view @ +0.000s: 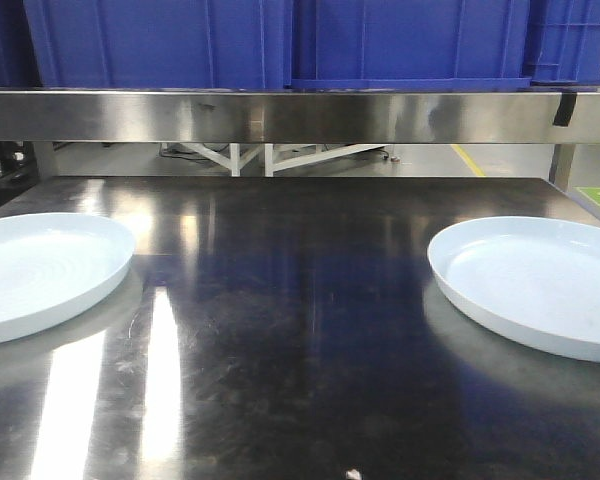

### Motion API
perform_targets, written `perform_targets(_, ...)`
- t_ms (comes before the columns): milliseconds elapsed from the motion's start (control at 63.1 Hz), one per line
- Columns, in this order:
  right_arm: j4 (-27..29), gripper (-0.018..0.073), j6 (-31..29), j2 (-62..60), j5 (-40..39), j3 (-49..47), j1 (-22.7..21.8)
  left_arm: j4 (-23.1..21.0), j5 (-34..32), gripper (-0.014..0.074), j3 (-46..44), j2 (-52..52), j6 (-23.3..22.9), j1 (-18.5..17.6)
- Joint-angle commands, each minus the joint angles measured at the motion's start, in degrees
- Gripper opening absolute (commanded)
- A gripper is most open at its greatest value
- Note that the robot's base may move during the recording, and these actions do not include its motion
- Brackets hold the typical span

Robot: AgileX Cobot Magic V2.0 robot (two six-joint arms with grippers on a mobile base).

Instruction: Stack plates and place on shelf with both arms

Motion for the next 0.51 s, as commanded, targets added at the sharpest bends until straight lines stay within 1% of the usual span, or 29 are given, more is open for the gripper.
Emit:
perform_targets(0,-0.32,0.0056,-0.48,-1.21,-4.44,-0.95,-0.4,-0.82,-5.71,0.0092,-2.31,-0.29,0.0,0.13)
perform_targets(63,-0.32,0.0056,-0.48,-1.21,-4.44,-0.95,-0.4,-0.74,-8.08,0.0092,-2.31,-0.29,0.0,0.13)
perform_targets(143,-0.32,0.0056,-0.48,-1.21,-4.44,-0.95,-0.4,-0.74,-9.52,0.0092,-2.31,-0.29,0.0,0.13)
perform_targets(492,-0.32,0.0056,-0.48,-1.21,-4.44,-0.95,-0.4,-0.57,-10.31,0.0092,-2.31,-0.29,0.0,0.13)
